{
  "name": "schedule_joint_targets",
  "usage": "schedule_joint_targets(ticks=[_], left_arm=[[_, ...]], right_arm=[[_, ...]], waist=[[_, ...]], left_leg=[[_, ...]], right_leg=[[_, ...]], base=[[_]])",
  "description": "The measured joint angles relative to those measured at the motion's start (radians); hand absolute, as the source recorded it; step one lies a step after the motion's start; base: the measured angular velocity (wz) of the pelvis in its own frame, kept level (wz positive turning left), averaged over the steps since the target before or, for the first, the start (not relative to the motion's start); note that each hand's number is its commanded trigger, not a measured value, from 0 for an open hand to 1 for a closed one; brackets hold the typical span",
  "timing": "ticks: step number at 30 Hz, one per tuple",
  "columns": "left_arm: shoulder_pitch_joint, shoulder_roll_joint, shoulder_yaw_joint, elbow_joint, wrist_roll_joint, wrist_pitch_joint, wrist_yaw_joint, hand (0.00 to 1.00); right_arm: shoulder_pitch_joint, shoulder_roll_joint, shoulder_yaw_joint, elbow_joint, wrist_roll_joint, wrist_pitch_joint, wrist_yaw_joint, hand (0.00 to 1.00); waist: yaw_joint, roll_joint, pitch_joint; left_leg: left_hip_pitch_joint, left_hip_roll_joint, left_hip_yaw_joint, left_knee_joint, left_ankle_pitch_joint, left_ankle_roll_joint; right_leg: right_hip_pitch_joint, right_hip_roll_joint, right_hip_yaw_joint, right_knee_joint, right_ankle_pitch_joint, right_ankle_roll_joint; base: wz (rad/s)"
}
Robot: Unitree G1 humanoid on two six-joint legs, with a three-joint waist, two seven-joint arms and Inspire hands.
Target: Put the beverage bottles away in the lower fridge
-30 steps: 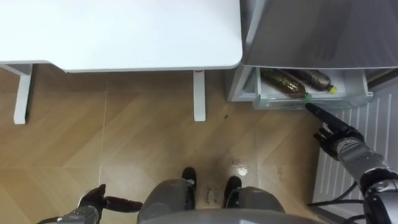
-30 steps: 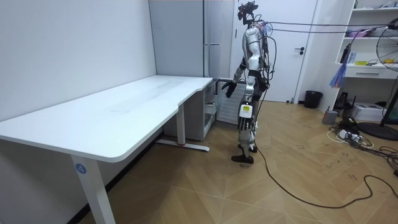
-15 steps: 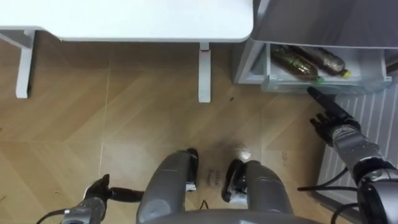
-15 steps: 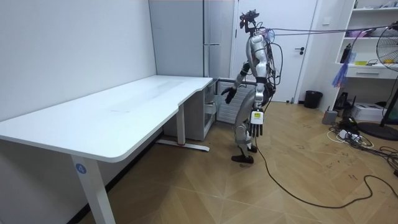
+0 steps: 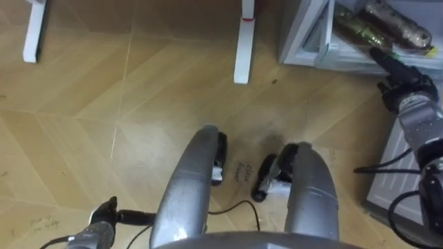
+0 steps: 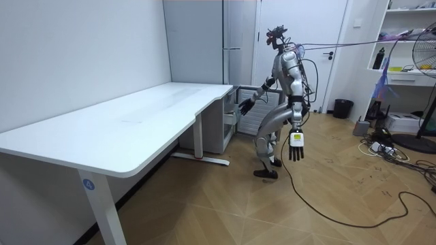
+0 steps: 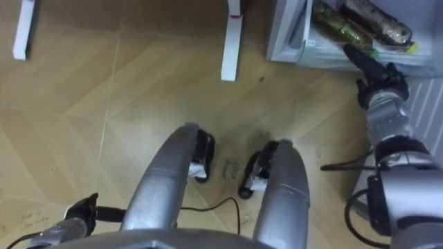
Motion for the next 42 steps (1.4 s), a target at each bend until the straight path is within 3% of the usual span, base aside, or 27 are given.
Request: schedule_joint_targets(ticks=[2,6,7,12,15,20,24,29,34,39,42], left_arm=[[0.014,0.009,-0.008,-0.005,-0.014,-0.010,0.000,0.00],[0.062,0.016,-0.007,-0.017,-0.017,-0.028,0.001,0.00],[0.070,0.021,-0.007,-0.015,-0.019,-0.033,0.001,0.00],[0.090,0.036,-0.009,-0.018,-0.017,-0.059,0.005,0.00],[0.095,0.037,-0.008,-0.027,-0.017,-0.067,0.007,0.00],[0.178,0.055,-0.005,-0.133,-0.017,-0.069,0.012,0.00],[0.194,0.065,-0.005,-0.176,-0.017,-0.067,0.021,0.00],[0.202,0.071,-0.008,-0.177,-0.007,-0.066,0.024,0.00],[0.251,0.082,-0.008,-0.206,-0.006,-0.063,0.022,0.00],[0.284,0.088,-0.008,-0.234,-0.006,-0.066,0.021,0.00],[0.285,0.088,-0.011,-0.235,-0.009,-0.072,0.021,0.00]], right_arm=[[-0.011,-0.006,0.009,-0.001,-0.019,0.001,-0.024,0.00],[-0.047,-0.006,0.009,-0.001,-0.083,0.005,-0.116,0.00],[-0.056,-0.006,0.010,-0.001,-0.083,0.005,-0.146,0.00],[-0.081,-0.010,0.017,-0.038,-0.038,0.005,-0.264,0.00],[-0.106,-0.013,0.017,-0.038,0.004,0.005,-0.319,0.00],[-0.149,-0.026,0.018,-0.038,0.083,0.002,-0.377,0.00],[-0.150,-0.048,0.018,-0.053,0.087,-0.002,-0.401,0.00],[-0.151,-0.066,0.027,-0.127,0.083,-0.003,-0.435,0.00],[-0.158,-0.071,0.029,-0.204,0.078,-0.010,-0.435,0.00],[-0.180,-0.072,0.059,-0.242,0.074,-0.015,-0.468,0.00],[-0.187,-0.072,0.069,-0.246,0.073,-0.015,-0.476,0.00]], waist=[[0.001,-0.001,0.0003],[0.009,-0.004,-0.0011],[0.010,-0.007,0.0010],[0.013,-0.013,0.0040],[0.016,-0.017,0.0053],[0.023,-0.016,0.0049],[0.043,-0.016,0.0049],[0.047,-0.015,0.0044],[0.057,-0.015,0.0041],[0.063,-0.010,0.0029],[0.066,-0.003,0.0031]], left_leg=[[-0.021,-0.002,-0.004,0.018,0.001,-0.002],[-0.053,-0.006,-0.002,0.027,0.002,-0.002],[-0.055,-0.019,-0.001,0.027,0.003,-0.001],[-0.072,-0.025,-0.001,0.024,0.006,-0.006],[-0.078,-0.038,0.000,0.024,0.017,0.005],[-0.082,-0.040,-0.004,0.023,0.026,0.000],[-0.088,-0.041,-0.013,0.024,0.026,-0.001],[-0.087,-0.057,-0.016,0.026,0.023,-0.011],[-0.087,-0.056,-0.025,0.044,0.015,-0.029],[-0.081,-0.054,-0.036,0.057,0.008,-0.042],[-0.079,-0.054,-0.043,0.059,0.010,-0.048]], right_leg=[[-0.017,-0.004,-0.002,0.017,-0.002,-0.001],[-0.044,-0.043,-0.021,0.034,-0.002,0.000],[-0.045,-0.060,-0.026,0.041,-0.003,0.003],[-0.047,-0.098,-0.049,0.049,-0.009,0.010],[-0.048,-0.120,-0.062,0.062,-0.020,0.009],[-0.047,-0.121,-0.069,0.066,-0.034,0.010],[-0.045,-0.125,-0.082,0.071,-0.046,0.008],[-0.041,-0.152,-0.095,0.095,-0.071,-0.011],[-0.037,-0.153,-0.101,0.116,-0.087,-0.036],[-0.028,-0.148,-0.107,0.129,-0.100,-0.046],[-0.025,-0.141,-0.108,0.131,-0.106,-0.041]], base=[[0.09],[0.04],[0.13],[0.15],[0.14],[0.05],[0.12],[0.15],[0.04],[0.00],[0.00]])
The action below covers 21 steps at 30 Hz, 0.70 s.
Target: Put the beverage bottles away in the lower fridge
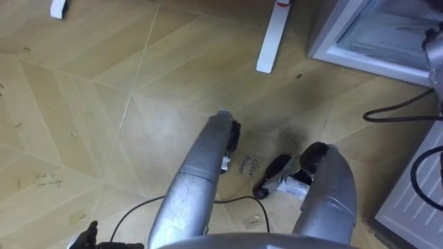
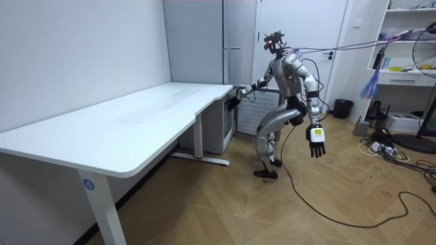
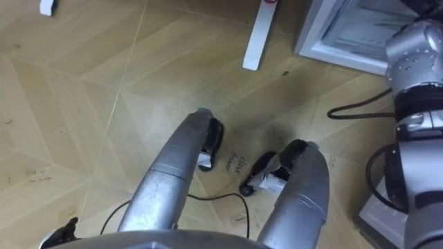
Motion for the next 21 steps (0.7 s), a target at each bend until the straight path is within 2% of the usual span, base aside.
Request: schedule_joint_targets(ticks=[5,9,12,17,21], left_arm=[[0.008,0.000,-0.002,-0.020,0.001,-0.009,0.000,0.00],[0.042,0.004,-0.011,-0.042,0.001,-0.006,-0.003,0.00],[0.053,0.014,-0.022,-0.060,0.001,-0.005,-0.004,0.00],[0.058,0.037,-0.050,-0.111,0.001,0.003,-0.023,0.00],[0.060,0.048,-0.050,-0.127,0.001,0.002,-0.027,0.00]], right_arm=[[-0.002,-0.011,0.001,-0.003,0.001,-0.002,-0.019,0.00],[-0.002,-0.013,0.002,-0.003,0.002,-0.012,-0.019,0.00],[-0.002,-0.013,0.019,-0.003,0.003,-0.023,-0.019,0.00],[0.000,-0.013,0.048,0.002,0.008,-0.032,-0.002,0.00],[0.024,-0.013,0.061,0.069,0.029,-0.031,0.115,0.00]], waist=[[0.026,0.012,-0.0021],[0.030,0.033,-0.0018],[0.028,0.033,-0.0016],[0.022,0.029,0.0011],[0.018,0.026,0.0024]], left_leg=[[0.004,0.001,-0.002,-0.001,0.002,-0.002],[0.011,0.001,-0.012,-0.003,0.003,-0.004],[0.013,0.001,-0.009,-0.009,0.003,-0.004],[0.019,0.001,-0.010,-0.014,0.003,-0.005],[0.081,0.005,-0.010,-0.060,0.003,-0.004]], right_leg=[[0.000,0.001,0.000,0.003,-0.002,-0.002],[0.016,0.000,-0.013,-0.002,-0.002,-0.004],[0.018,-0.010,-0.019,-0.003,-0.001,-0.013],[0.022,-0.010,-0.021,-0.008,0.000,-0.018],[0.085,-0.006,-0.034,-0.059,0.012,-0.012]], base=[[0.00],[0.03],[0.03],[0.00],[-0.03]])
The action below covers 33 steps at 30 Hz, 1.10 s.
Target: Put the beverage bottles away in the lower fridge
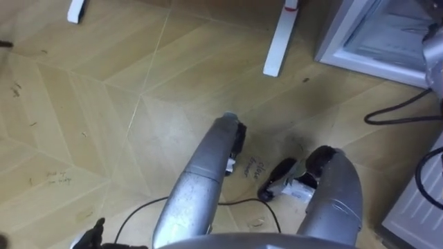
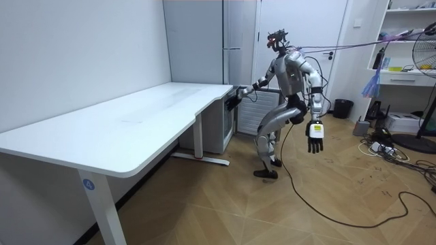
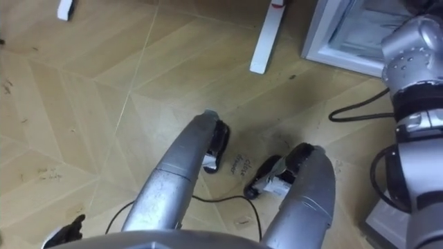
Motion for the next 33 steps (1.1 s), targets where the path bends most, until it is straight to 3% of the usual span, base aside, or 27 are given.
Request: schedule_joint_targets(ticks=[1,5,7,9,13,18,20,22,24,25,28,29,31,33], left_arm=[[0.002,0.003,-0.003,0.001,-0.003,0.001,-0.001,0.00],[0.000,0.007,-0.016,0.003,-0.001,0.006,-0.021,0.00],[-0.016,0.007,-0.015,0.013,-0.003,0.011,-0.027,0.00],[-0.048,0.007,-0.015,0.042,-0.002,0.015,-0.037,0.00],[-0.122,0.007,-0.010,0.111,0.002,0.001,-0.053,0.00],[-0.157,-0.005,-0.009,0.178,0.000,0.003,-0.061,0.00],[-0.173,-0.023,0.012,0.218,0.001,0.001,-0.062,0.00],[-0.180,-0.040,0.032,0.265,0.004,-0.001,-0.061,0.00],[-0.178,-0.058,0.053,0.296,0.007,-0.002,-0.061,0.00],[-0.178,-0.073,0.081,0.317,0.012,-0.002,-0.060,0.00],[-0.164,-0.099,0.107,0.329,0.025,-0.007,-0.050,0.00],[-0.162,-0.103,0.109,0.329,0.029,-0.007,-0.050,0.00],[-0.152,-0.131,0.151,0.334,0.043,-0.024,-0.032,0.00],[-0.143,-0.151,0.165,0.335,0.058,-0.038,-0.028,0.00]], right_arm=[[0.010,0.000,0.008,0.003,0.020,0.000,0.025,0.00],[0.044,0.004,0.025,0.063,0.025,0.009,0.129,0.00],[0.071,0.004,0.048,0.100,0.021,0.013,0.203,0.00],[0.078,0.003,0.061,0.127,0.017,0.027,0.258,0.00],[0.151,0.004,0.063,0.144,-0.016,0.055,0.418,0.00],[0.264,0.018,0.052,0.143,-0.109,0.048,0.557,0.00],[0.312,0.033,0.042,0.157,-0.133,0.038,0.597,0.00],[0.395,0.076,0.038,0.171,-0.149,0.030,0.639,0.00],[0.461,0.117,0.011,0.183,-0.179,0.030,0.675,0.00],[0.507,0.140,-0.006,0.198,-0.195,0.028,0.695,0.00],[0.614,0.184,-0.026,0.202,-0.267,0.032,0.717,0.00],[0.630,0.195,-0.026,0.203,-0.279,0.030,0.721,0.00],[0.700,0.233,-0.026,0.215,-0.357,0.029,0.738,0.00],[0.740,0.254,-0.026,0.215,-0.435,0.029,0.738,0.00]], waist=[[0.003,0.000,-0.0002],[0.000,-0.010,0.0047],[0.007,-0.013,0.0068],[0.007,-0.017,0.0096],[-0.020,-0.021,0.0105],[-0.051,-0.022,0.0087],[-0.055,-0.016,0.0034],[-0.064,-0.020,-0.0190],[-0.078,-0.017,-0.0227],[-0.089,-0.011,-0.0298],[-0.103,-0.004,-0.0366],[-0.110,-0.005,-0.0359],[-0.128,-0.019,-0.0430],[-0.135,-0.021,-0.0448]], left_leg=[[0.018,0.013,0.000,-0.015,0.000,0.000],[0.089,0.022,-0.004,-0.073,0.006,0.000],[0.140,0.050,0.000,-0.112,0.015,0.006],[0.174,0.065,0.013,-0.145,0.018,0.011],[0.262,0.076,0.010,-0.214,0.019,0.013],[0.403,0.089,0.017,-0.304,0.019,0.015],[0.466,0.100,0.017,-0.345,0.019,0.016],[0.561,0.109,0.023,-0.431,0.025,0.026],[0.648,0.117,0.035,-0.505,0.034,0.038],[0.691,0.117,0.040,-0.542,0.039,0.041],[0.799,0.113,0.069,-0.631,0.047,0.049],[0.822,0.111,0.075,-0.655,0.053,0.049],[0.918,0.097,0.091,-0.754,0.083,0.053],[0.976,0.097,0.099,-0.801,0.087,0.053]], right_leg=[[0.019,0.013,-0.003,-0.023,0.008,0.003],[0.093,0.034,-0.018,-0.095,0.032,0.004],[0.145,0.070,-0.024,-0.160,0.053,0.017],[0.178,0.087,-0.025,-0.205,0.068,0.024],[0.272,0.122,-0.032,-0.307,0.091,0.051],[0.419,0.159,-0.035,-0.441,0.122,0.086],[0.491,0.184,-0.038,-0.511,0.142,0.099],[0.584,0.214,-0.039,-0.620,0.177,0.115],[0.669,0.231,-0.041,-0.705,0.204,0.128],[0.714,0.242,-0.041,-0.754,0.220,0.139],[0.808,0.255,-0.020,-0.850,0.250,0.161],[0.826,0.257,-0.017,-0.871,0.258,0.163],[0.899,0.260,0.000,-0.952,0.285,0.178],[0.948,0.272,0.015,-0.999,0.304,0.184]], base=[[-0.13],[-0.08],[-0.15],[-0.21],[-0.08],[-0.09],[-0.09],[-0.10],[-0.06],[0.00],[-0.17],[-0.28],[-0.17],[-0.24]])
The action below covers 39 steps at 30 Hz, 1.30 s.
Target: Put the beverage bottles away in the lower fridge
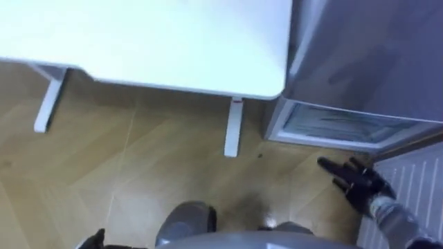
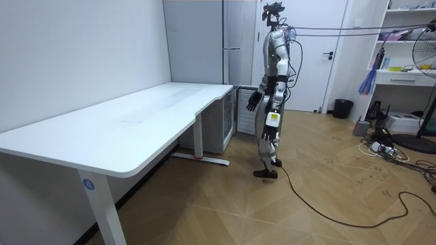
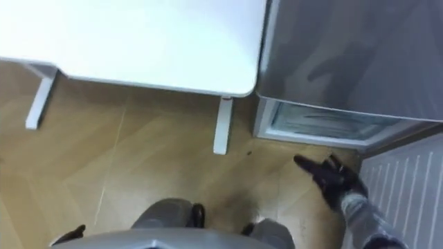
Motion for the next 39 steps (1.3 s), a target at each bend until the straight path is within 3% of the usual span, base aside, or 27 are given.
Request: schedule_joint_targets(ticks=[4,10,13,20,21,26,39], left_arm=[[-0.007,-0.023,-0.002,-0.007,0.009,-0.009,0.000,0.00],[-0.007,-0.060,0.007,-0.023,0.035,-0.010,0.031,0.00],[-0.015,-0.065,0.022,-0.029,0.033,-0.011,0.042,0.00],[-0.018,-0.072,0.037,-0.029,0.047,-0.010,0.065,0.00],[-0.015,-0.076,0.047,-0.029,0.056,-0.007,0.065,0.00],[-0.017,-0.093,0.092,-0.025,0.075,0.018,0.064,0.00],[-0.024,-0.102,0.176,-0.010,0.152,0.093,0.016,0.00]], right_arm=[[0.041,0.056,0.001,0.006,-0.074,-0.001,-0.003,0.00],[0.069,0.084,-0.036,0.005,-0.141,-0.001,-0.028,0.00],[0.069,0.104,-0.089,0.006,-0.222,-0.001,-0.044,0.00],[0.072,0.111,-0.097,0.026,-0.343,0.002,-0.068,0.00],[0.080,0.114,-0.097,0.042,-0.343,0.003,-0.068,0.00],[0.076,0.126,-0.102,0.084,-0.338,0.016,-0.067,0.00],[0.050,0.139,-0.156,0.146,-0.362,0.054,-0.061,0.00]], waist=[[-0.029,-0.007,0.0007],[-0.058,-0.014,0.0031],[-0.074,-0.015,0.0028],[-0.080,-0.018,0.0030],[-0.080,-0.021,0.0084],[-0.079,-0.026,0.0082],[-0.077,-0.028,0.0007]], left_leg=[[0.063,-0.002,0.001,-0.047,0.002,-0.001],[0.131,-0.014,0.009,-0.092,0.004,0.003],[0.147,-0.018,0.010,-0.110,0.008,0.007],[0.179,-0.018,0.016,-0.132,0.011,0.009],[0.195,-0.019,0.018,-0.141,0.013,0.009],[0.202,-0.019,0.025,-0.143,0.014,0.008],[0.212,-0.011,0.048,-0.140,0.018,0.009]], right_leg=[[0.068,0.023,0.006,-0.063,0.030,0.004],[0.138,0.029,0.025,-0.135,0.046,0.018],[0.146,0.028,0.036,-0.138,0.050,0.021],[0.175,0.037,0.081,-0.178,0.070,0.024],[0.186,0.037,0.089,-0.182,0.070,0.024],[0.192,0.039,0.110,-0.188,0.071,0.024],[0.191,0.047,0.157,-0.187,0.082,0.018]], base=[[-0.06],[0.01],[-0.01],[-0.08],[-0.05],[-0.06],[-0.06]])
